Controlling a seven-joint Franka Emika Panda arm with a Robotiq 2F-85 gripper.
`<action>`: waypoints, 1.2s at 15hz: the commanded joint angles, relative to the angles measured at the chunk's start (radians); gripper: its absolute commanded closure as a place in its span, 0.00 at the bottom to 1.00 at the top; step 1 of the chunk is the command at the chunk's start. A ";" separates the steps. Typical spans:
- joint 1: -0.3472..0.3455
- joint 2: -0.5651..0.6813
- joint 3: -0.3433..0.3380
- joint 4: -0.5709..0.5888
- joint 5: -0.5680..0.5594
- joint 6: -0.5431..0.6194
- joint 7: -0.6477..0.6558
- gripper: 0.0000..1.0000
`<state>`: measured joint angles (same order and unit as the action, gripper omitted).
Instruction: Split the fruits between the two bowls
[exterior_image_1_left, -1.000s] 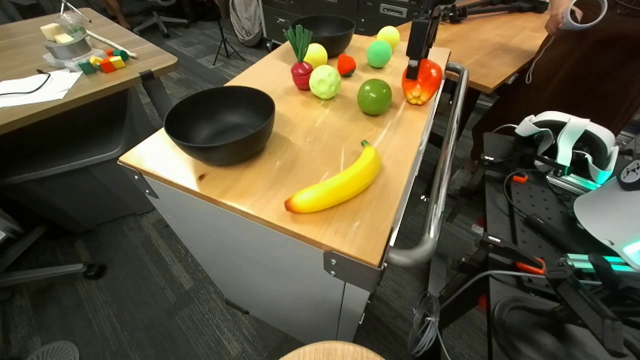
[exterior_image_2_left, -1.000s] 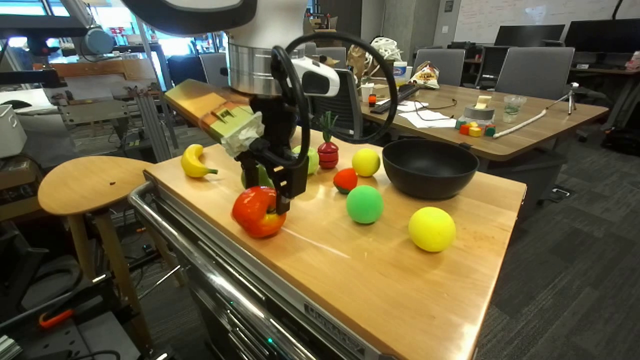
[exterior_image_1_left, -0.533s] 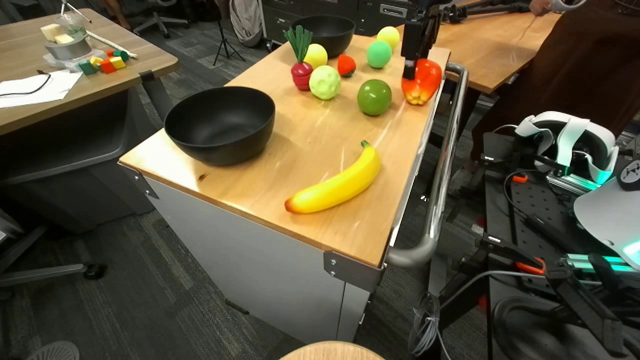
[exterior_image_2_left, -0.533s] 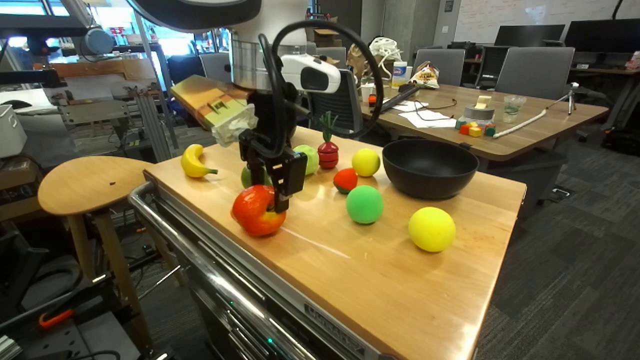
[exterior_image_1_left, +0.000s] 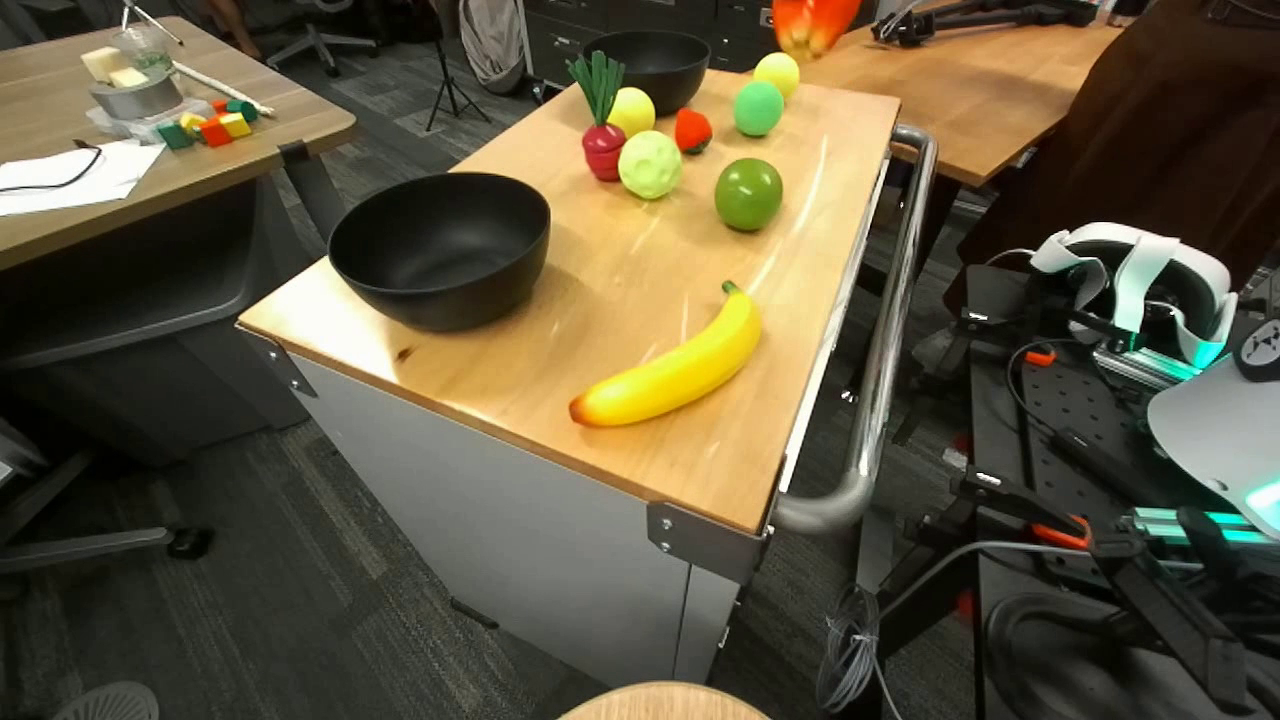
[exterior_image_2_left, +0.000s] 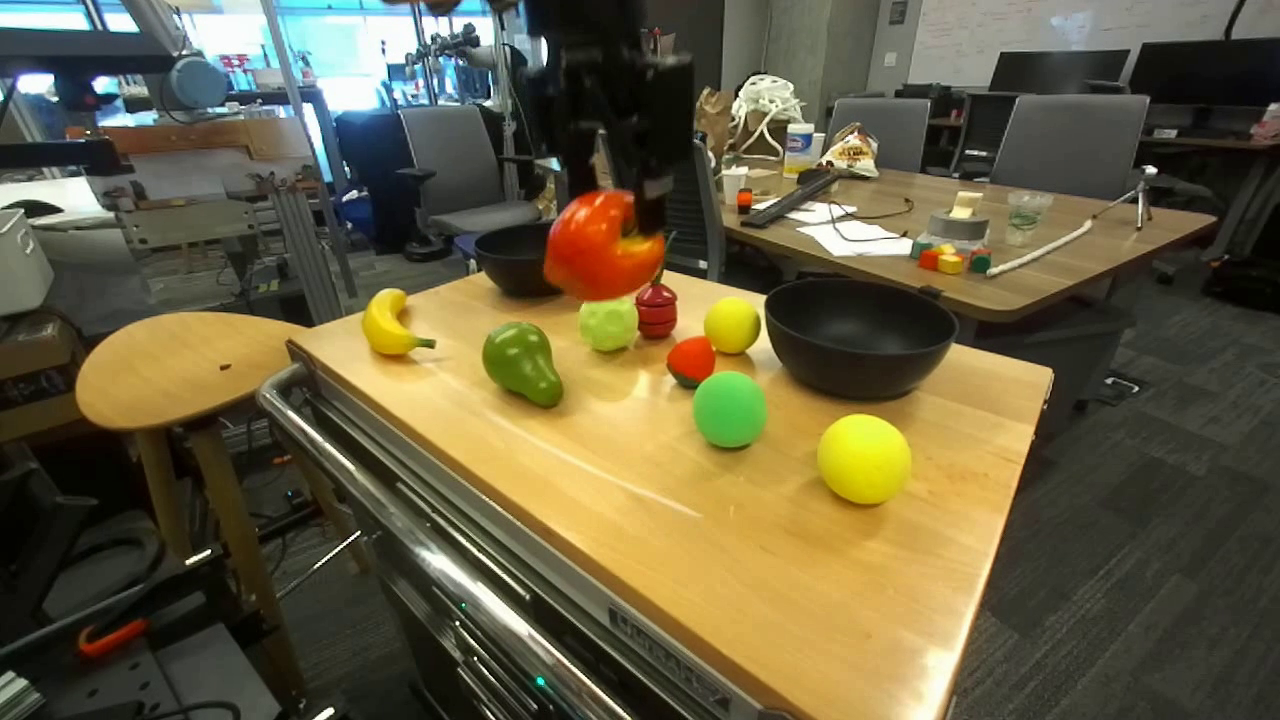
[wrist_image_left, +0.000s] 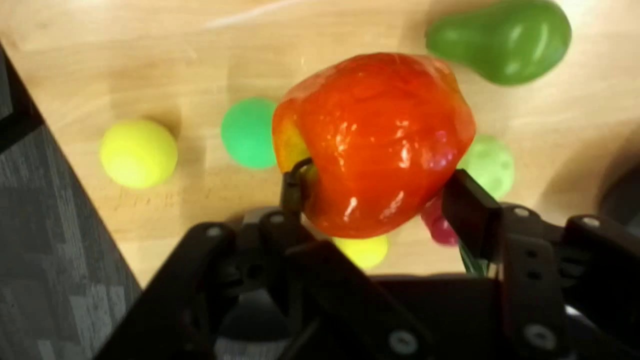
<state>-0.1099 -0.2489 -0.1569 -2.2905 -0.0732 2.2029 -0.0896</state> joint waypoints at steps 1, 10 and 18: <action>-0.013 0.066 -0.052 0.202 0.123 0.026 -0.049 0.55; -0.148 0.451 -0.114 0.487 0.502 0.251 -0.241 0.55; -0.184 0.601 0.003 0.639 0.462 0.274 -0.222 0.55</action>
<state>-0.2852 0.3050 -0.1881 -1.7245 0.4207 2.4631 -0.3319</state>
